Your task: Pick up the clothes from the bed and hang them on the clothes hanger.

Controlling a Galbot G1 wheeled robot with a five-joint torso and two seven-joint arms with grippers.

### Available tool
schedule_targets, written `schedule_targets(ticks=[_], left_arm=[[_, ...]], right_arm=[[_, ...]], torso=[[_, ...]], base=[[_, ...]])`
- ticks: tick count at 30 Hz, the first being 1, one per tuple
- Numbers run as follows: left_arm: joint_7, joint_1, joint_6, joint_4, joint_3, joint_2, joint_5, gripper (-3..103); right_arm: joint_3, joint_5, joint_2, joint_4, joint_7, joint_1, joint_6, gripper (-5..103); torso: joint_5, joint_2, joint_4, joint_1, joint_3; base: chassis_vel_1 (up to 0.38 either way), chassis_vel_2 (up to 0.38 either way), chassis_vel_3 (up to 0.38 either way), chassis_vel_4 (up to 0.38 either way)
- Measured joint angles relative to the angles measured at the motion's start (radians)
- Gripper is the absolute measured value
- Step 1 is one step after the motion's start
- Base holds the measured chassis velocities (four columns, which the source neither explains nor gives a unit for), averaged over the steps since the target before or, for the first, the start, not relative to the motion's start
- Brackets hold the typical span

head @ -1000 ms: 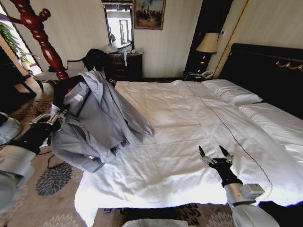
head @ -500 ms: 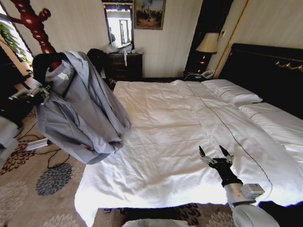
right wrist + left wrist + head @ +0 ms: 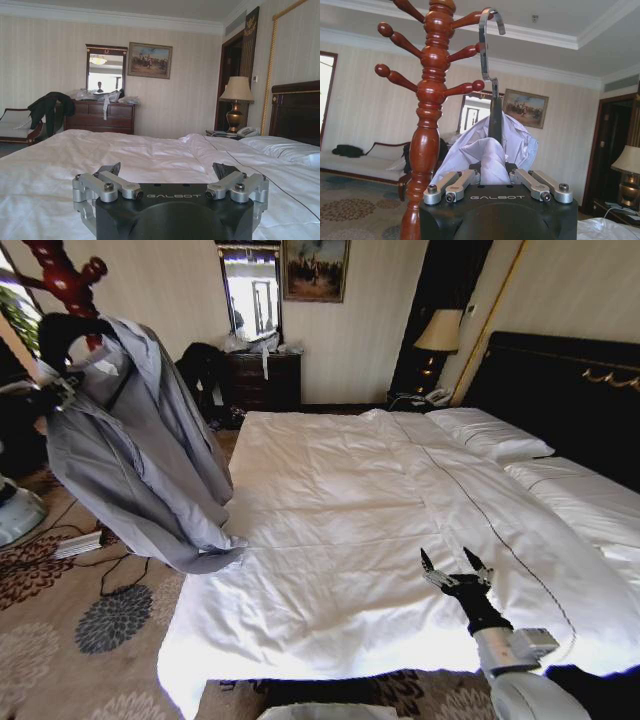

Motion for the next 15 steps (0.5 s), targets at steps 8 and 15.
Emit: schedule_targets(ticks=[8,15], left_arm=[[-0.015,-0.001,0.002,0.116,-0.016,0.162,-0.082,19],[-0.033,0.056,-0.015,0.227,-0.08,0.302,-0.195,19]], right_arm=[[0.0,0.0,0.0,0.0,0.0,0.0,0.0,100],[0.0,0.0,0.0,0.0,0.0,0.0,0.0,100]], torso=[[0.0002,0.0,-0.0001,0.0,0.0],[0.0002,0.0,-0.0001,0.0,0.0]], base=[[0.0,0.0,0.0,0.0],[0.0,0.0,0.0,0.0]])
